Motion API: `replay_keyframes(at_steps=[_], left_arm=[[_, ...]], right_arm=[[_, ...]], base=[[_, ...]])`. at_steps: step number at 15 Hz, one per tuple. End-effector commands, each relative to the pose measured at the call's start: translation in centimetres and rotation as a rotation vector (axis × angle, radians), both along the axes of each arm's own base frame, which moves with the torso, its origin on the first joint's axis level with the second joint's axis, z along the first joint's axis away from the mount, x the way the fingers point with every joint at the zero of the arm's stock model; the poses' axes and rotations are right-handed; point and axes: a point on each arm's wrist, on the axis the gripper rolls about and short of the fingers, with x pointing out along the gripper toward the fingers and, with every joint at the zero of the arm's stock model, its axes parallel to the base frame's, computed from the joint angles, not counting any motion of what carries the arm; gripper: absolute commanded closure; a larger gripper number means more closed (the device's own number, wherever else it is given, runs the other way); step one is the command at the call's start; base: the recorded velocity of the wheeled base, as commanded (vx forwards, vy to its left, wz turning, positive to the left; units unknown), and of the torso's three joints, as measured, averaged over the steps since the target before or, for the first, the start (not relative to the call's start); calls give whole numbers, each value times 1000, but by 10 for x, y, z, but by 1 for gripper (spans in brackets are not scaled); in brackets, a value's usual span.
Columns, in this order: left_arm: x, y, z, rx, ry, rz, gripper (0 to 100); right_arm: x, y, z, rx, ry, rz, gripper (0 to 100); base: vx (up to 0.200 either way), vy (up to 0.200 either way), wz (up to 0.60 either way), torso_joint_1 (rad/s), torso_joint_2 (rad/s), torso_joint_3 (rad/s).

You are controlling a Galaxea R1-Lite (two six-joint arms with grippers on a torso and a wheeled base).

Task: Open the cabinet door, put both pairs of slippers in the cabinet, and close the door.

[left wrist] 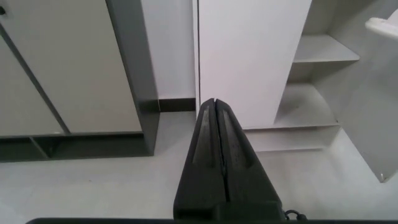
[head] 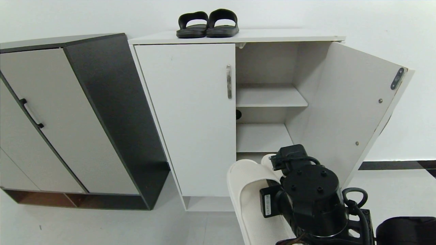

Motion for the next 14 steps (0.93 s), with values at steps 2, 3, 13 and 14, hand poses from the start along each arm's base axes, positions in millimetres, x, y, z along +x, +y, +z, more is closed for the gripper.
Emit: replay_keyframes(at_steps=[2,3,13,14], left_arm=[[0,0,0,0,4,2,100],[0,0,0,0,4,2,100],[0,0,0,0,4,2,100],[0,0,0,1,2,2,100]], right_arm=[[-9,9,-1,-6,-1,40,100],[-13,12,-1,-13,-3,54,100],[37,7,-11,-38,-16,-138,100],[40,4,-12,-46,-13,-156,100]], base=[[0,-100,0,1,1,-1],[0,0,0,0,0,0],[0,0,0,0,0,0],[0,0,0,0,0,0]])
